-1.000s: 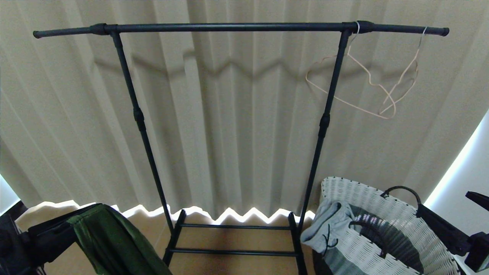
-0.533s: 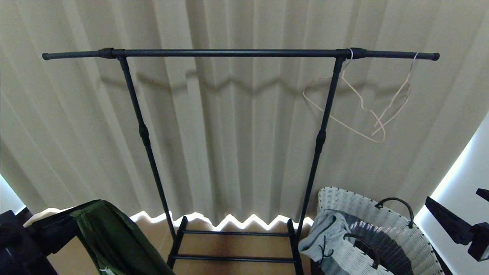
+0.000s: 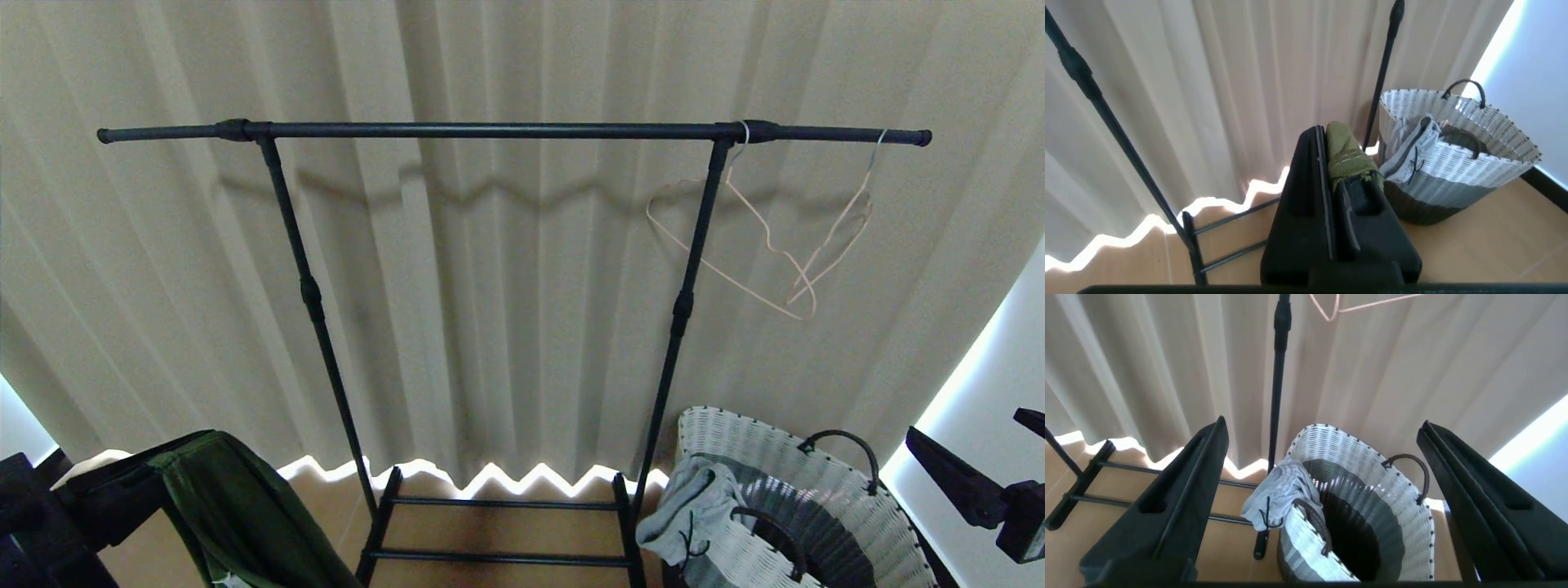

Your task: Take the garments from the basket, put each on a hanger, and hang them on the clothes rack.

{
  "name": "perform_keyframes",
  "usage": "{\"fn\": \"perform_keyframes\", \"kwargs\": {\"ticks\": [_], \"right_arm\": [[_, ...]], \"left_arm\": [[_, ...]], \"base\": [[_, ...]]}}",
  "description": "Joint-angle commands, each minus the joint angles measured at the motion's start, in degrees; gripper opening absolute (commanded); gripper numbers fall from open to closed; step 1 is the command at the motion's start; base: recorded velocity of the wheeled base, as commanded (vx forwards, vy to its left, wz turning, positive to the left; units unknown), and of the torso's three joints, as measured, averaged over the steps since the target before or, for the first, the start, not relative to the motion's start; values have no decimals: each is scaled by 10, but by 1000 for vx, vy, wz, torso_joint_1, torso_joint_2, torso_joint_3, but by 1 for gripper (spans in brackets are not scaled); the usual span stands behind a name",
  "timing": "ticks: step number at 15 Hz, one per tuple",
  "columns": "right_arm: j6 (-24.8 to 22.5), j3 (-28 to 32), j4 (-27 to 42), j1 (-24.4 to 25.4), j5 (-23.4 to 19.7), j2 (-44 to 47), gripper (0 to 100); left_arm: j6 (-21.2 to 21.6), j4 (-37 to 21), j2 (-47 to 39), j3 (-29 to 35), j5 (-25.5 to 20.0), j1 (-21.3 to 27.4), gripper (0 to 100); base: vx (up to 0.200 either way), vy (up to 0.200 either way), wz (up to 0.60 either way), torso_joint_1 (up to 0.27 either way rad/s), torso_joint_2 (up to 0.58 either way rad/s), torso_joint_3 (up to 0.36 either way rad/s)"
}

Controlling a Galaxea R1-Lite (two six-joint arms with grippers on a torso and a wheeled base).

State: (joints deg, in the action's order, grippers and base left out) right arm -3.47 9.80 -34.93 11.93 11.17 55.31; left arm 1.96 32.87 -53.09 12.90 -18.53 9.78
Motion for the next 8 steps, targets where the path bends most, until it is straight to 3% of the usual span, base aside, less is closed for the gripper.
{"fn": "perform_keyframes", "kwargs": {"ticks": [1,2,8], "right_arm": [[0,1,-1,0,1,2,100],[0,1,-1,0,0,1,100],[0,0,-1,1,0,0,100]], "left_arm": [[0,0,-5,-2,0,3,0],[0,0,-15,-2,1,9,0],[0,0,-20,-5,1,14,0]], "base": [[0,0,0,0,0,0],[0,0,0,0,0,0],[0,-200,0,6,-2,-1]]}}
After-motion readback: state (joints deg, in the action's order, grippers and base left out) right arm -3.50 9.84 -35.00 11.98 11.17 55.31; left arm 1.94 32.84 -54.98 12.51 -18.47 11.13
